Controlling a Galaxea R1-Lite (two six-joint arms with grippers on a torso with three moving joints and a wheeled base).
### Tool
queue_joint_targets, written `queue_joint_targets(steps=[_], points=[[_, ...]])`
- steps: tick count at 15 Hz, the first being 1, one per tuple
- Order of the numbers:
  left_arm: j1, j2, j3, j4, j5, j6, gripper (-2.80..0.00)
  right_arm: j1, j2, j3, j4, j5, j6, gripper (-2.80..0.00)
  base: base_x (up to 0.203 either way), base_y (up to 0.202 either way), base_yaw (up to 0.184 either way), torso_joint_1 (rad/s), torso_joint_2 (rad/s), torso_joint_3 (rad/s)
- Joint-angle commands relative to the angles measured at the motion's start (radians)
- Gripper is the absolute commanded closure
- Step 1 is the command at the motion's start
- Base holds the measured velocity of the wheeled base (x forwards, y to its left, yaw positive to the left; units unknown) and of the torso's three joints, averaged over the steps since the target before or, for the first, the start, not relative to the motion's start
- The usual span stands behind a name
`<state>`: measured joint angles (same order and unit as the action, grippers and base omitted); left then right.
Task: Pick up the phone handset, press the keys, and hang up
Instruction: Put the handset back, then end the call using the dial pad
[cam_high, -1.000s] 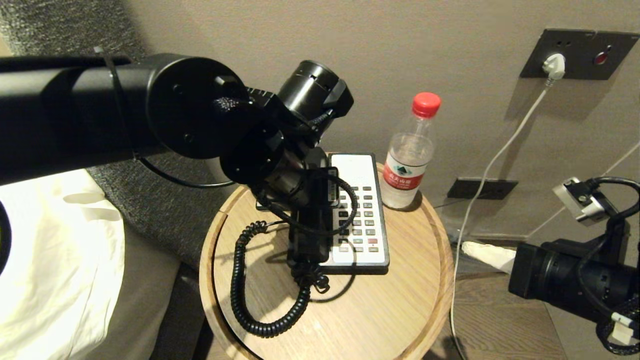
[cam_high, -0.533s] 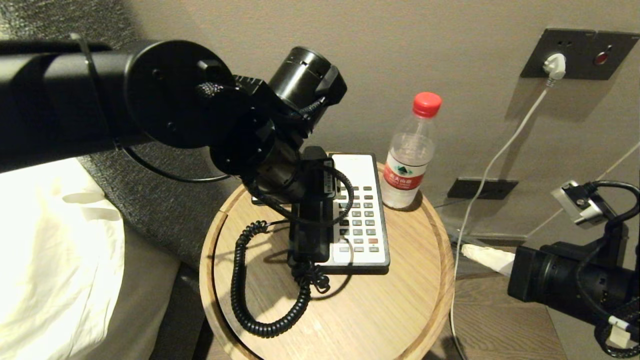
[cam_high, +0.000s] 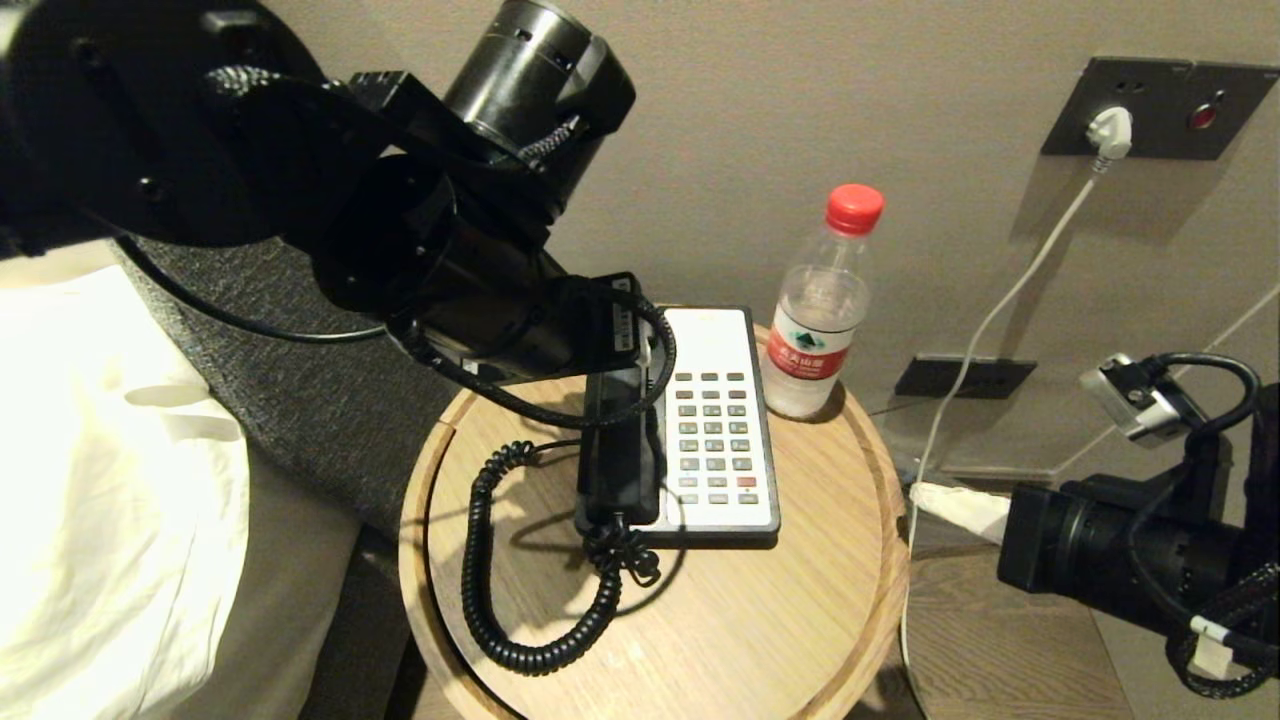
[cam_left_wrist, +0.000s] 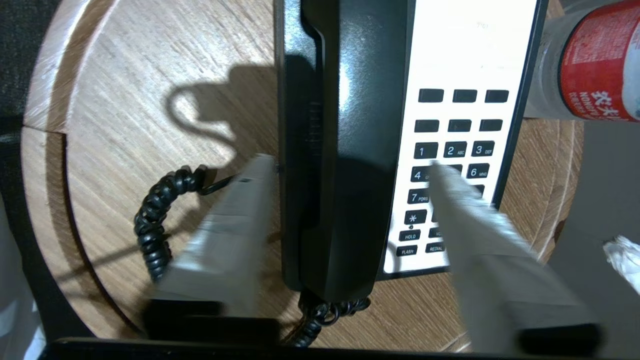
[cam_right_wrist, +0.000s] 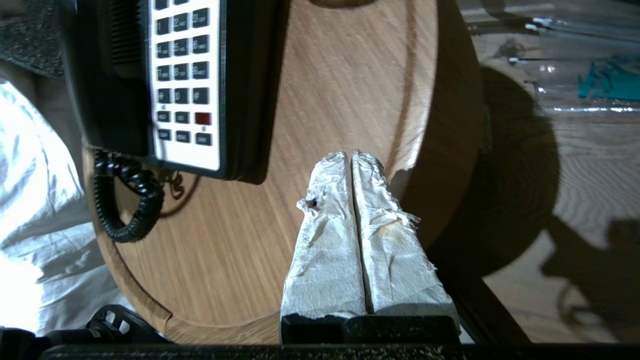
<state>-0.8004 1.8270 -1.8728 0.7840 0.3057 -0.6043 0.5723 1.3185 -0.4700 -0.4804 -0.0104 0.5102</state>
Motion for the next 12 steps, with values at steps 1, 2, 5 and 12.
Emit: queue_joint_targets(steps=[1, 2, 5, 12], points=[[0.004, -0.071, 0.023, 0.004, -0.002, -0.010, 0.00, 0.006, 0.057, -0.041, 0.000, 0.004, 0.001, 0.00, 0.000, 0.000, 0.000, 0.000, 0.00, 0.000], [0.006, -0.111, 0.038, 0.004, -0.006, -0.014, 0.00, 0.014, 0.088, -0.067, 0.001, 0.008, 0.001, 0.00, 0.000, 0.000, 0.000, 0.000, 0.00, 0.000], [0.010, -0.181, 0.087, 0.004, -0.011, -0.019, 0.00, 0.069, 0.137, -0.116, 0.000, 0.023, 0.001, 0.00, 0.000, 0.000, 0.000, 0.000, 0.00, 0.000], [0.059, -0.277, 0.132, 0.004, -0.033, -0.045, 0.00, 0.162, 0.261, -0.211, -0.010, 0.027, 0.006, 0.00, 0.000, 0.000, 0.000, 0.000, 0.00, 0.000]])
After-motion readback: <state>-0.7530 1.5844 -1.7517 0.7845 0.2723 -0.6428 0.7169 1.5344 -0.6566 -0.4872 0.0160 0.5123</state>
